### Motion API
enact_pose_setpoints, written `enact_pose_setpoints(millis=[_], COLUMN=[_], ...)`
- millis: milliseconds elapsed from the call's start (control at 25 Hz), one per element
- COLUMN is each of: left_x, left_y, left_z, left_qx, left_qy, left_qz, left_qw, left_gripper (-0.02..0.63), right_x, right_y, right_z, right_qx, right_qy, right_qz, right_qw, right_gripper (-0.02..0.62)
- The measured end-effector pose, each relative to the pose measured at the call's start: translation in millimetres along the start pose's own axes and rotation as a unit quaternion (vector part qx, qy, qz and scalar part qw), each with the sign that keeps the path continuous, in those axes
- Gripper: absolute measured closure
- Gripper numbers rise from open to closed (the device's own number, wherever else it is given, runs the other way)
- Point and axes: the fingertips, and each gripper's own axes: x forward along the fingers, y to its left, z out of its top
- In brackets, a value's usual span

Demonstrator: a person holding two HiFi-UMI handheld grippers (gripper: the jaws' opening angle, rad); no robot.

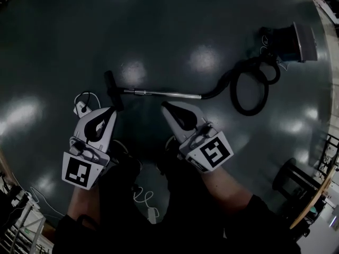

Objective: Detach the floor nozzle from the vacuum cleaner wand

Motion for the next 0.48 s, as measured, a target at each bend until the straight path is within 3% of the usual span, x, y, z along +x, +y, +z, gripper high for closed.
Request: enact_pose_setpoints(millis=[240,480], left_x=[26.0,56.0], left_y=[11.8,27.0], left_z=[-80.4,-141.3], left_qx=[0.027,0.055], left_qy=[0.039,0.064], left_qz=[-0.030,-0.105], left_qw=[0.9984,0.9909], left_gripper=[0.595,0.586], right_x=[28.5,56.3], right_y=[-24.5,-35.1], right_z=[-72.9,-126.4], right_qx=[-0.012,-0.025], right_qy=[0.010,0.024], right_qz=[0.029,0.094], right_qw=[0.999,0.995], right_gripper=[0.575,0.565])
